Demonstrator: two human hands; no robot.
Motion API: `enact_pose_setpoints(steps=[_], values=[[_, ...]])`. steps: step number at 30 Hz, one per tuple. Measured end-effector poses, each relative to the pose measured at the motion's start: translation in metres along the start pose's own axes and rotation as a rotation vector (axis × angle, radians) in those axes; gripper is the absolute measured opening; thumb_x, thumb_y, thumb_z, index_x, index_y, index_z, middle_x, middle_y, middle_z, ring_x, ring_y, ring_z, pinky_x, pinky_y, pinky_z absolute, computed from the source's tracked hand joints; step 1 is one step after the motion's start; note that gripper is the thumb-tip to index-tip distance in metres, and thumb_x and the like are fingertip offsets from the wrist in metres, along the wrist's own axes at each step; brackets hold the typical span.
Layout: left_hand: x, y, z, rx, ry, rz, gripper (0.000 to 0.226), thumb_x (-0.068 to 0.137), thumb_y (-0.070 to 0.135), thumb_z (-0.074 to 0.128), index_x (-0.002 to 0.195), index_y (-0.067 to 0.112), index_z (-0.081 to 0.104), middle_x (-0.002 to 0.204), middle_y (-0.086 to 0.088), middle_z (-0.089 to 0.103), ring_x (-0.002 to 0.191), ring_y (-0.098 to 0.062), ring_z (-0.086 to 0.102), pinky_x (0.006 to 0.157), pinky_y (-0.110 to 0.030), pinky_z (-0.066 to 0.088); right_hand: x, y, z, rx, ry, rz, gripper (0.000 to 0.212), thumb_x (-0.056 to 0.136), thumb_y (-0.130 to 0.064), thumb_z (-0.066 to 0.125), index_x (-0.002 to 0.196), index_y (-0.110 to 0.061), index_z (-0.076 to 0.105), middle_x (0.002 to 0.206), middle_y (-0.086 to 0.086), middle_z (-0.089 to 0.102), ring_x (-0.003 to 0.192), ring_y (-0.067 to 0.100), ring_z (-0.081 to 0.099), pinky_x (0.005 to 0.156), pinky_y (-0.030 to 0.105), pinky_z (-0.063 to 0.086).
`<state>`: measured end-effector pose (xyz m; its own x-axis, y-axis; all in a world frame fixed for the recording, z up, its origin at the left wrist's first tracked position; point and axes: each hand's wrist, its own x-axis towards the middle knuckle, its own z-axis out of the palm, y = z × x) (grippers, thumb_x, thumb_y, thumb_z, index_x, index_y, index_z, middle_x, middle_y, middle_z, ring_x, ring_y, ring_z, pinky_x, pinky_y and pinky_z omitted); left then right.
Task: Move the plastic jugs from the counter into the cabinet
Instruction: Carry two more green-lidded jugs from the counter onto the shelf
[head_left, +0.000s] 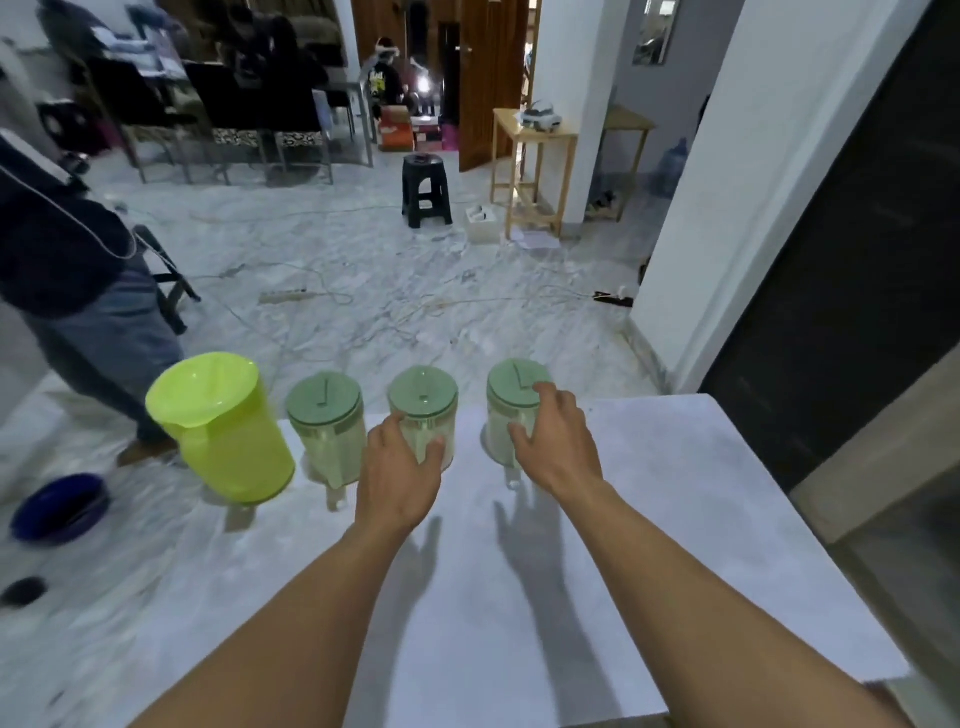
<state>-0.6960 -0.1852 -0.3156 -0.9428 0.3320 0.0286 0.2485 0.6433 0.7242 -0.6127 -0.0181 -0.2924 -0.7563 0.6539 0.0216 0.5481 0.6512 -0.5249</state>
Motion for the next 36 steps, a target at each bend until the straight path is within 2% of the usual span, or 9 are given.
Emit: enact_pose_setpoints(steps=[6,8,11,17,21,26,30,34,36], values=[[0.028,-0.021,0.048,-0.184,0.033,-0.206,0.064,0.087,0.045,0.063,0.139,0.014,0.040,0.141,-0.007,0.045,0.125,-0.026,0.049,0.092,-0.030,0.036,0.024,0.034,0.052,0.147,0.010,0.108,0.058,0.090,-0.037,0.066,0.134,-0.018,0.034,0.133,0.011,0.048,0.119,0.036,0.052,0.090,0.049,0.051],[0.037,-0.026,0.060,-0.222,0.061,-0.253,0.059,0.083,0.045,0.066,0.129,0.014,0.046,0.127,-0.006,0.055,0.116,-0.026,0.054,0.088,-0.031,0.040,0.028,0.040,0.068,0.243,0.018,0.165,0.057,0.087,-0.038,0.069,0.127,-0.020,0.034,0.132,0.010,0.054,0.115,0.035,0.056,0.086,0.048,0.052],[0.045,-0.030,0.073,-0.232,0.079,-0.299,0.042,0.082,0.043,0.069,0.109,0.016,0.053,0.102,-0.001,0.062,0.096,-0.024,0.059,0.077,-0.030,0.040,0.034,0.046,0.087,0.388,0.024,0.247,0.048,0.084,-0.039,0.071,0.114,-0.022,0.038,0.114,0.008,0.066,0.099,0.031,0.063,0.078,0.043,0.054],[0.054,-0.044,0.093,-0.256,0.094,-0.299,0.031,0.087,0.044,0.062,0.095,0.014,0.063,0.093,-0.006,0.069,0.089,-0.027,0.062,0.076,-0.033,0.046,0.047,0.048,0.109,0.582,0.023,0.333,0.019,0.089,-0.036,0.067,0.098,-0.021,0.060,0.098,0.005,0.069,0.087,0.026,0.066,0.073,0.032,0.048],[0.061,-0.044,0.096,-0.304,0.145,-0.278,0.025,0.091,0.038,0.058,0.092,0.013,0.060,0.086,-0.006,0.067,0.084,-0.026,0.062,0.070,-0.030,0.042,0.054,0.042,0.109,0.642,0.066,0.318,0.016,0.095,-0.029,0.060,0.104,-0.016,0.058,0.097,0.003,0.066,0.087,0.024,0.061,0.076,0.029,0.043],[0.069,-0.032,0.086,-0.308,0.203,-0.220,0.028,0.091,0.032,0.060,0.086,0.004,0.058,0.079,-0.010,0.065,0.075,-0.027,0.060,0.061,-0.031,0.040,0.057,0.036,0.101,0.674,0.111,0.292,0.012,0.094,-0.023,0.059,0.097,-0.011,0.059,0.083,0.000,0.062,0.083,0.024,0.062,0.073,0.029,0.043],[0.068,-0.016,0.066,-0.346,0.204,-0.184,0.028,0.090,0.031,0.059,0.085,0.004,0.061,0.077,-0.009,0.068,0.073,-0.023,0.063,0.053,-0.019,0.037,0.054,0.025,0.081,0.704,0.150,0.270,0.014,0.091,-0.021,0.060,0.094,-0.008,0.060,0.079,-0.001,0.062,0.079,0.023,0.061,0.070,0.029,0.042],[0.073,0.008,0.037,-0.388,0.207,-0.152,0.023,0.085,0.031,0.060,0.082,0.009,0.062,0.074,-0.006,0.067,0.072,-0.025,0.063,0.060,-0.030,0.045,0.054,0.006,0.048,0.747,0.202,0.253,0.013,0.089,-0.024,0.060,0.090,-0.011,0.060,0.079,0.004,0.064,0.076,0.023,0.062,0.067,0.029,0.041],[0.073,0.023,0.018,-0.407,0.201,-0.116,0.021,0.085,0.029,0.061,0.083,0.008,0.063,0.075,-0.006,0.067,0.070,-0.023,0.061,0.058,-0.028,0.042,0.050,-0.005,0.028,0.773,0.246,0.244,0.011,0.087,-0.024,0.059,0.082,-0.015,0.056,0.073,0.002,0.062,0.067,0.021,0.058,0.063,0.030,0.041]])
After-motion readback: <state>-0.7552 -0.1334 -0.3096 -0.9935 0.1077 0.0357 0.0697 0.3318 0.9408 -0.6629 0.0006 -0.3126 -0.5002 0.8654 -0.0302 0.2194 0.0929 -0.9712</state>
